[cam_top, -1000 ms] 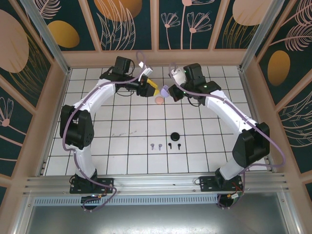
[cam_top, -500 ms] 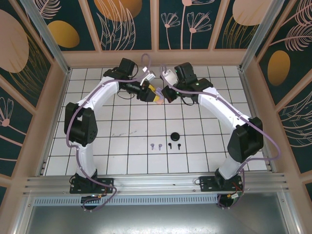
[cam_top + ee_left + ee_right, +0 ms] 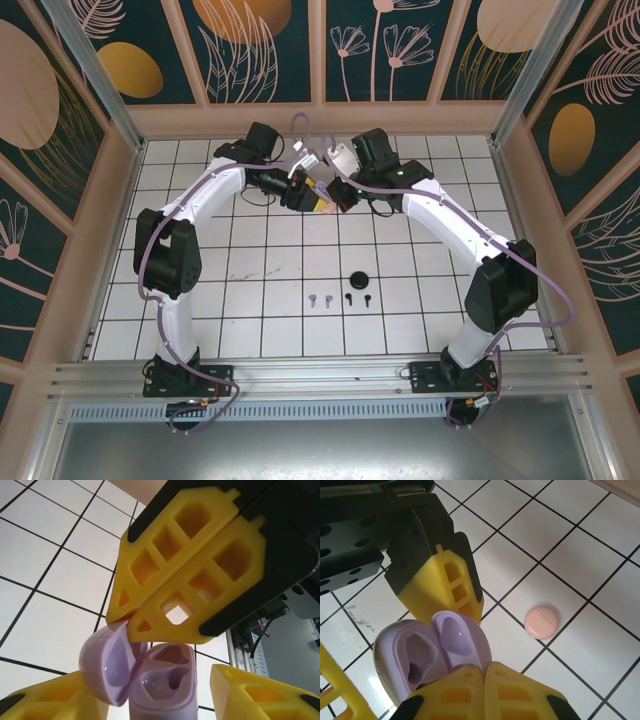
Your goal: Insert the wireless bluetooth earbuds into the charging case
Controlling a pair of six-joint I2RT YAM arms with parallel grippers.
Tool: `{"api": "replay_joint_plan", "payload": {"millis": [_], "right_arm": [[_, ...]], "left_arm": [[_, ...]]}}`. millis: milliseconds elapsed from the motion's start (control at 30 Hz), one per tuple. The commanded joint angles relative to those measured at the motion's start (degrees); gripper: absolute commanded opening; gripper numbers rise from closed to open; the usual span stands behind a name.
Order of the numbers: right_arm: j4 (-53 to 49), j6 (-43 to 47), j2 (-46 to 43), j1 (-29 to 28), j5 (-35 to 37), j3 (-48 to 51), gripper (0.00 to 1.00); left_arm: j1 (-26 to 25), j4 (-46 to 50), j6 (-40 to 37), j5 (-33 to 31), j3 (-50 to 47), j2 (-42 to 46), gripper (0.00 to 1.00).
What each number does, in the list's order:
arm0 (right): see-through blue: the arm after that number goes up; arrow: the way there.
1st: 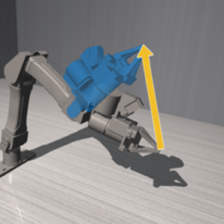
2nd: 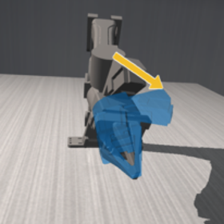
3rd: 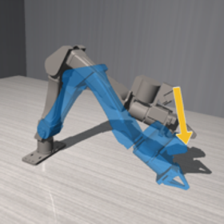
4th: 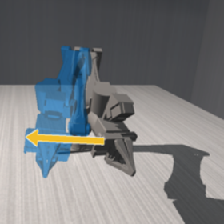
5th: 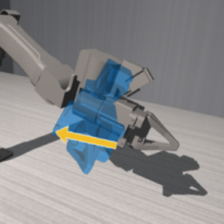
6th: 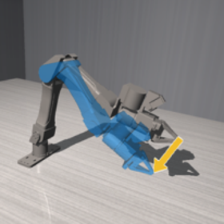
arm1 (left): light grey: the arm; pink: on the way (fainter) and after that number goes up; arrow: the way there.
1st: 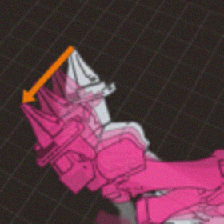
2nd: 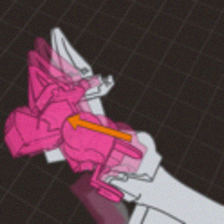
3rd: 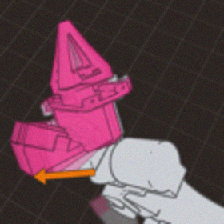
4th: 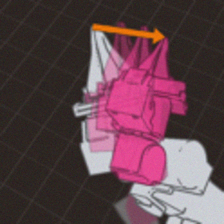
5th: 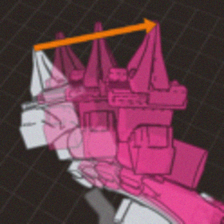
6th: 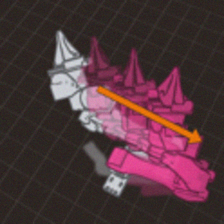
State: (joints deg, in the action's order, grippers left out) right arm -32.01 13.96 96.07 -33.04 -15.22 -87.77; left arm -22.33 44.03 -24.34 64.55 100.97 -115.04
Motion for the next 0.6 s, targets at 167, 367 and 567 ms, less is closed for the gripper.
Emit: {"api": "replay_joint_plan", "payload": {"millis": [167,367,567], "right_arm": [[-1.5,1.5,0.4,-0.5,1.1,-1.1,0.0],[-1.3,1.5,0.1,-0.6,1.0,-0.9,0.0],[-1.0,1.2,0.1,-0.6,1.0,-1.3,0.0]], "left_arm": [[0.0,0.9,-2.5,5.1,2.3,-0.4,0.56],[-0.1,0.3,-1.9,5.7,2.3,-0.6,0.48],[0.0,0.1,-1.8,6.1,2.2,-0.9,0.31]]}}
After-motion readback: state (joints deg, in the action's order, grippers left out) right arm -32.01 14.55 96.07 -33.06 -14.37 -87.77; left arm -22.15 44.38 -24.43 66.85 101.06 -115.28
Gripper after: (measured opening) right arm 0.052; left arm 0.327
